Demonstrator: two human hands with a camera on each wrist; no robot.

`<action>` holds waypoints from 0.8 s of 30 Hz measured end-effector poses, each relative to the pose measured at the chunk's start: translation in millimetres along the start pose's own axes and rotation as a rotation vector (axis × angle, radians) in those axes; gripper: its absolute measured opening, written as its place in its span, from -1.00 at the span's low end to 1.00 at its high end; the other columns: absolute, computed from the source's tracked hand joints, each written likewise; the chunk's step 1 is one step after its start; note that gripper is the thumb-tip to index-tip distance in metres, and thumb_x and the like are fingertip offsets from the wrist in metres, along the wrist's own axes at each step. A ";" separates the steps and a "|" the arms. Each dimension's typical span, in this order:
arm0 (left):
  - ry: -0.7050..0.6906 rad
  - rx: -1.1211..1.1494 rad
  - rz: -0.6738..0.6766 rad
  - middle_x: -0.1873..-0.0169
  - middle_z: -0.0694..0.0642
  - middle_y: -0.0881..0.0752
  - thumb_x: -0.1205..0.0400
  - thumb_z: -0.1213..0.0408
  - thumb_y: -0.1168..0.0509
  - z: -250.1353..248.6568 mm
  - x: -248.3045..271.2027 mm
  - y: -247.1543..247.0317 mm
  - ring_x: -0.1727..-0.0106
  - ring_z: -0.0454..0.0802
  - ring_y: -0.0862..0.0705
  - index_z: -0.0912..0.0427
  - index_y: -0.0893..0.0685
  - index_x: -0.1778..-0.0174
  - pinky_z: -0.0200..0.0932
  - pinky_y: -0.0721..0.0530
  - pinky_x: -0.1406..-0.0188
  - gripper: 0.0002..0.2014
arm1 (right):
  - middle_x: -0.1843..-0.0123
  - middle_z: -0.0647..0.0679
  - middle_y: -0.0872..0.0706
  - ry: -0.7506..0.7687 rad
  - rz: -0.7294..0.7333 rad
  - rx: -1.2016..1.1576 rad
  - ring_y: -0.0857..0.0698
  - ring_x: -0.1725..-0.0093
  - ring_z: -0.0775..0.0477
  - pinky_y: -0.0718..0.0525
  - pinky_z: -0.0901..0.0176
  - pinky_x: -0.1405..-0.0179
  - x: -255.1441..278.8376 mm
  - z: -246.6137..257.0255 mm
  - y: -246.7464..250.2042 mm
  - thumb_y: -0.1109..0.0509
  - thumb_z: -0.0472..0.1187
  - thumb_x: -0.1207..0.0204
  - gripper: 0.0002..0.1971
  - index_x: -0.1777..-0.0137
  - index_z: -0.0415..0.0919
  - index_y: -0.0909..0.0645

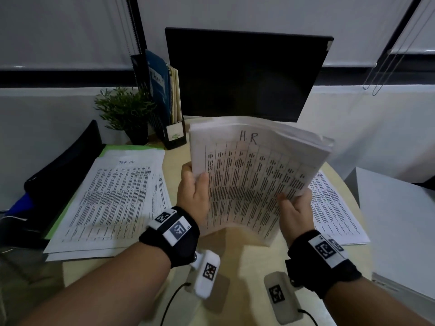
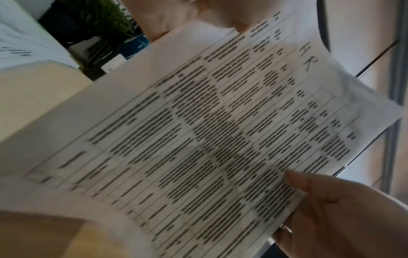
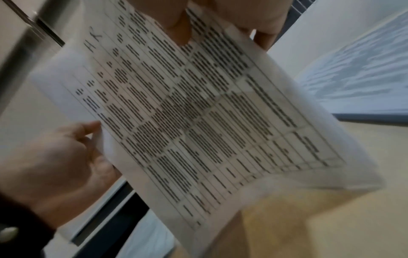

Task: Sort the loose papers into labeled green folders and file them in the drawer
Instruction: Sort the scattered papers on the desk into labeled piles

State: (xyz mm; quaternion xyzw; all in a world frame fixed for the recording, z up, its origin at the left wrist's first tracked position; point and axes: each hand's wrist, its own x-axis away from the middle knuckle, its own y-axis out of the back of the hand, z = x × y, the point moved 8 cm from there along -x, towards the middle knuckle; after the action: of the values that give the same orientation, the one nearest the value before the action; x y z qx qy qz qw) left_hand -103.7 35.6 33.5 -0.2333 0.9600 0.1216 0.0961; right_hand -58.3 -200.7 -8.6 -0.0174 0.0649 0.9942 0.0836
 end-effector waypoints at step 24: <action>0.800 -0.654 0.355 -0.48 0.31 -0.42 -0.77 0.37 -0.01 148.1 -8.7 -47.2 -0.42 0.20 -0.48 0.33 -0.19 -0.58 -0.06 -0.46 -0.20 -0.56 | -0.14 -0.11 -0.65 -0.382 0.495 1.087 -0.57 0.06 -0.04 -0.43 0.35 0.39 -42.2 -100.5 -0.4 -0.26 -0.11 -0.64 -0.67 -0.33 -0.23 -0.51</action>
State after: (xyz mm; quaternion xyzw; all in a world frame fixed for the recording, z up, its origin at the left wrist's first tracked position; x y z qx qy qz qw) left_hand -55.0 39.9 -114.3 -0.1133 0.8583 0.3301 -0.3762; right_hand -14.3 -220.5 -106.3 0.2212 0.5471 0.7947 -0.1420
